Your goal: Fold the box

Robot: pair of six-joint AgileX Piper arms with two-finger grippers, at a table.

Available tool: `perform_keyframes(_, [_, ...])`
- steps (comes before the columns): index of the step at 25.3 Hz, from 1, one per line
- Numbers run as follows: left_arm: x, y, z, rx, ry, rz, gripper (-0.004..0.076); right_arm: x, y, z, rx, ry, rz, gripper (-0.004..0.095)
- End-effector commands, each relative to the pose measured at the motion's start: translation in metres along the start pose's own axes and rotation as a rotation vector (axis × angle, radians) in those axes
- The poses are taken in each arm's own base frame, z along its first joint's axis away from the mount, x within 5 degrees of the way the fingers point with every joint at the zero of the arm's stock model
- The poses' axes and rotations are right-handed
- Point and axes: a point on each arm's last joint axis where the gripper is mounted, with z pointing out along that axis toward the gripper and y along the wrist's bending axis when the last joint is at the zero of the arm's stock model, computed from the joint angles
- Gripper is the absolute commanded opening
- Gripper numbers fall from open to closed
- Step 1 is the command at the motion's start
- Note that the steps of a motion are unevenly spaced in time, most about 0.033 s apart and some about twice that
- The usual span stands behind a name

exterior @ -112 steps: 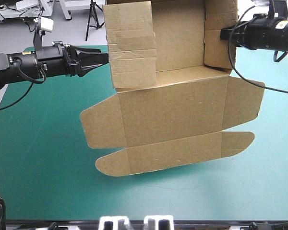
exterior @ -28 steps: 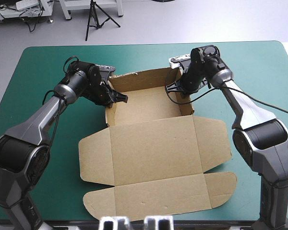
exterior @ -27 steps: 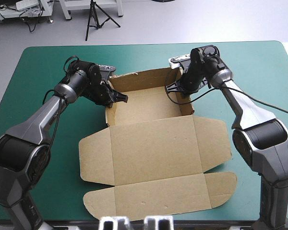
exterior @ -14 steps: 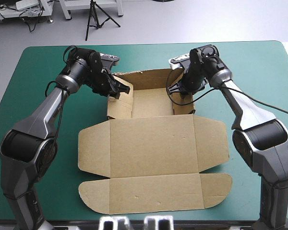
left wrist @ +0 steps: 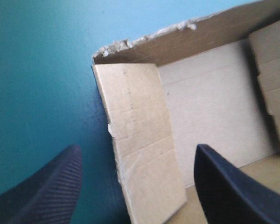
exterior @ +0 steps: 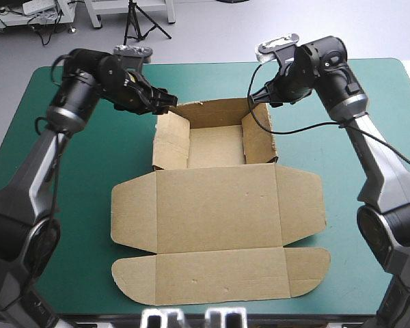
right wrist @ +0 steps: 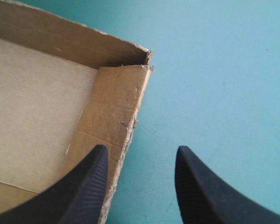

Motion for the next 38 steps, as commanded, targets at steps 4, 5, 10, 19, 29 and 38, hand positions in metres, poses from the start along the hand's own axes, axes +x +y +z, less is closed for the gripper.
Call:
perform_keyframes(4, [0.034,-0.013,-0.153,0.111,-0.286,0.017,0.0381,0.002,-0.005,-0.066,-0.023,-0.124,0.073,0.0428])
perform_keyframes(5, [0.042,-0.014,-0.171,0.115,-0.327,0.031,0.0344,0.003,-0.005,-0.064,-0.024,-0.116,0.075,0.0429])
perform_keyframes(10, [0.088,-0.011,-0.221,0.115,-0.419,0.112,0.0153,0.013,0.001,-0.034,-0.051,-0.014,0.096,0.0428])
perform_keyframes(19, [0.196,0.005,-0.214,0.082,-0.359,0.221,-0.0008,0.029,0.012,0.048,-0.071,0.194,0.102,0.0403])
perform_keyframes(29, [0.297,0.032,-0.187,-0.047,-0.361,0.263,-0.0008,0.037,0.018,0.085,-0.096,0.29,0.101,-0.0006])
perform_keyframes(38, [0.304,0.037,-0.185,-0.092,-0.344,0.269,-0.0008,0.072,-0.163,-0.021,0.237,0.125,0.408,-0.0017])
